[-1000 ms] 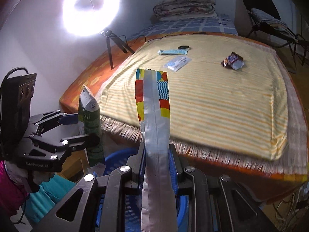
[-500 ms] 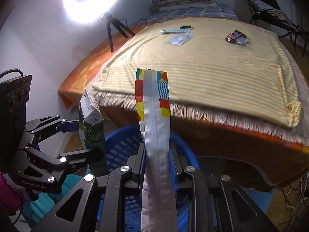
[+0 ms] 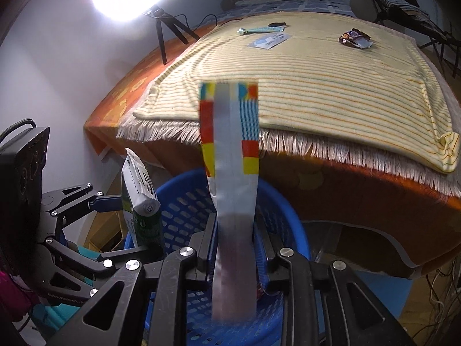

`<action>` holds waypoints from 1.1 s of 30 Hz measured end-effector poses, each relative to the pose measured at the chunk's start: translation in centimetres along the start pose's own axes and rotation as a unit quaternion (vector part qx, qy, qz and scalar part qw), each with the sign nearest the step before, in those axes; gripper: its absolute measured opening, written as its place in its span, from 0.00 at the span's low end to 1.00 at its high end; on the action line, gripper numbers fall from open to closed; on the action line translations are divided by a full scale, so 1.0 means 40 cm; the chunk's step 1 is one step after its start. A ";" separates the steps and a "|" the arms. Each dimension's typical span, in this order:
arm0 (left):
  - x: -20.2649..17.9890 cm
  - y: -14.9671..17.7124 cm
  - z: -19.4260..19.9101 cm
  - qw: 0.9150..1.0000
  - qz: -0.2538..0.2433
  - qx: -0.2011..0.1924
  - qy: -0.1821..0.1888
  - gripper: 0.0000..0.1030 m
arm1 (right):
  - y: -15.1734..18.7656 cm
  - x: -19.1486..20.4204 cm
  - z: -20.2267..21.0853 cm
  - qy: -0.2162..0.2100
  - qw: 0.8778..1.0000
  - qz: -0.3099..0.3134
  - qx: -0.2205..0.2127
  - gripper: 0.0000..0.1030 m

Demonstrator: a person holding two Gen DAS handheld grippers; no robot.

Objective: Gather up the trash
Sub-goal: 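Open the left tool to drop the carton while the right tool drops the tube, then move both tools back up over the blanket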

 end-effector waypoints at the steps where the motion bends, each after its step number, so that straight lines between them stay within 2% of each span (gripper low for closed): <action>1: 0.000 0.002 -0.003 1.000 -0.001 0.002 0.000 0.74 | 0.000 0.000 -0.003 0.000 1.000 0.000 0.002 0.24; 8: -0.004 0.004 -0.020 1.000 -0.006 0.013 -0.008 0.75 | 0.004 -0.007 -0.014 0.002 1.000 -0.005 0.011 0.29; 10: -0.004 0.005 -0.022 1.000 -0.006 0.014 -0.009 0.75 | 0.005 -0.008 -0.016 0.002 1.000 -0.007 0.012 0.37; 12: -0.004 0.004 -0.022 1.000 -0.005 0.014 -0.010 0.75 | 0.004 -0.011 -0.015 0.003 1.000 -0.009 0.011 0.49; 18: 0.000 0.001 -0.026 1.000 0.000 0.014 -0.011 0.76 | 0.002 -0.015 -0.011 0.007 1.000 -0.012 0.007 0.62; 22: 0.006 0.003 -0.025 1.000 0.000 0.014 -0.011 0.76 | 0.002 -0.019 -0.011 0.009 1.000 -0.016 0.008 0.64; 27: 0.003 0.004 -0.024 1.000 -0.001 0.012 -0.013 0.76 | 0.001 -0.024 -0.012 0.015 1.000 -0.022 0.008 0.74; 33: 0.002 0.002 -0.022 1.000 0.001 0.010 -0.014 0.76 | -0.002 -0.036 -0.013 0.024 0.999 -0.033 0.012 0.75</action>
Point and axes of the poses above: each gripper's, at about its wrist camera, not at the fingertips, and z roughly against the way its jaws point, x to its left, y to its underside, the point moved 4 cm from there along -z, roughly the way its jaws point, and after that the axes turned 9 degrees about x, right-handed, at the moved point
